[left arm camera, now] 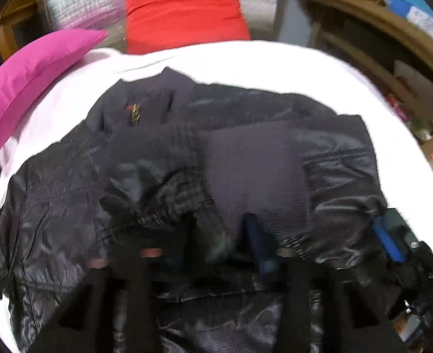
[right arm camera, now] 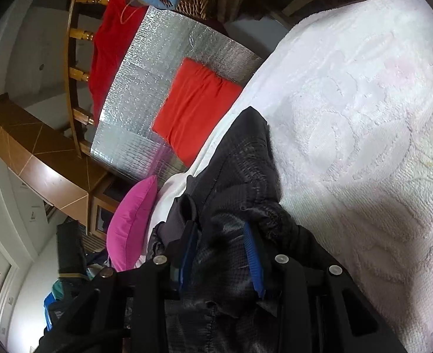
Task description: Fold large clothes
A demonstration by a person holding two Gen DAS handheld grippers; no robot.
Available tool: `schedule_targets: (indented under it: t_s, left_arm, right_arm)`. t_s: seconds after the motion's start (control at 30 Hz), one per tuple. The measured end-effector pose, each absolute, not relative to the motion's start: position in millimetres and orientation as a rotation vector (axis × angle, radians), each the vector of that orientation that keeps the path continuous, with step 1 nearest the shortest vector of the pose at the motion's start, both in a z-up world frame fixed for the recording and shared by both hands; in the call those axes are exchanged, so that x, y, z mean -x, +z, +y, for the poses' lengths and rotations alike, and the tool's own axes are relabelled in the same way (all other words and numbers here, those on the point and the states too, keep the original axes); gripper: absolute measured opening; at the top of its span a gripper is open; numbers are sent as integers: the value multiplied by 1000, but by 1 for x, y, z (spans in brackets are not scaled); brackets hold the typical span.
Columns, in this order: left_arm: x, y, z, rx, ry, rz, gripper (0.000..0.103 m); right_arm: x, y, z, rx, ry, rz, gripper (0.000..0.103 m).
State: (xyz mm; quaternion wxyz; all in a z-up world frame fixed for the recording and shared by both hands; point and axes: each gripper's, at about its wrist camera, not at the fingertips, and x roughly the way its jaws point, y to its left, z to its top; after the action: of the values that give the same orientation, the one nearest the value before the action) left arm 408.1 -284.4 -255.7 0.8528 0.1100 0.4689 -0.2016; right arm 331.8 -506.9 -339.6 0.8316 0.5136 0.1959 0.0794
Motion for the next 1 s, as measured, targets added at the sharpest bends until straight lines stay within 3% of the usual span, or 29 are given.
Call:
schedule_targets:
  t_s: [0.07,0.3,0.6,0.77,1.0]
  left_arm:
    - [-408,-250,-280,-226,-413,974,27]
    - [-426,-218,-206,-31,-417,951,26]
    - [-412,-206,-67,28,-312,987,37]
    - [-399,-206,29,55,-188,950,58]
    - [-386,-230,197,269,111,948,66]
  right_arm:
    - [-332,-340,-507,-1091,171,412,36]
    - [-331,-340,-505,-1078,165,408,36]
    - [-331,-339,-505,-1078,165,407,36]
    - [-331,-340,-504,-1077,163,408,36]
    - [-331,-339,-503,-1070,160,409,36]
